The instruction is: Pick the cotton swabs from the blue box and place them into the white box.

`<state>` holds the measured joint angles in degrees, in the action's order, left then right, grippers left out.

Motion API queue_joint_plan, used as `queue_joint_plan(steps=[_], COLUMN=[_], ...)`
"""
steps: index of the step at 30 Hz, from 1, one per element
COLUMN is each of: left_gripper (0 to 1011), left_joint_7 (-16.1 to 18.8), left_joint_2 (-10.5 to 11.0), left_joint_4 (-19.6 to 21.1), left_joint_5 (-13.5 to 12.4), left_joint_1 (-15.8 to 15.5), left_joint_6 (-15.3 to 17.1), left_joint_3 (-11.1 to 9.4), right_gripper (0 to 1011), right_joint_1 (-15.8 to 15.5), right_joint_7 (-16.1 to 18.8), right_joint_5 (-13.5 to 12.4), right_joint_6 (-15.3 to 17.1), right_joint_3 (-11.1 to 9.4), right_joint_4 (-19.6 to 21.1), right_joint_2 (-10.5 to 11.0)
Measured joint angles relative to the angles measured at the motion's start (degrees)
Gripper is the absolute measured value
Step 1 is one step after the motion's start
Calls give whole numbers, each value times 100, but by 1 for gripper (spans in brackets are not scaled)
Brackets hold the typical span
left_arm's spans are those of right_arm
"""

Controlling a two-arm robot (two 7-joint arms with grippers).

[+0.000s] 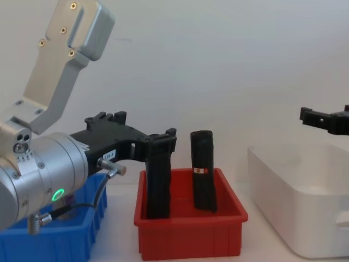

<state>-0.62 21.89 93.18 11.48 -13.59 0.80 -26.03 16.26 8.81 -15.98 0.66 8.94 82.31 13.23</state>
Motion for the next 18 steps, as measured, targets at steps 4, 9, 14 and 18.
queue_joint_plan(steps=[4, 9, 14, 18], left_gripper=[1004, 1004, 1004, 1004], left_joint_7=[0, 0, 0, 0], left_joint_2=[0, 0, 0, 0], left_joint_4=[0, 0, 0, 0], left_joint_5=[0, 0, 0, 0], left_joint_1=[0, 0, 0, 0], left_joint_6=[0, 0, 0, 0], left_joint_3=[0, 0, 0, 0], right_gripper=[1002, 1001, 1001, 1002], right_joint_1=[-5, -11, -13, -15], right_joint_7=[12, 27, 34, 39], right_joint_5=[-2, -6, -8, -8], right_joint_6=[-14, -32, -41, -45], right_joint_3=[-2, -6, -9, -11], right_joint_4=[0, 0, 0, 1], right_joint_2=[1, 4, 7, 7])
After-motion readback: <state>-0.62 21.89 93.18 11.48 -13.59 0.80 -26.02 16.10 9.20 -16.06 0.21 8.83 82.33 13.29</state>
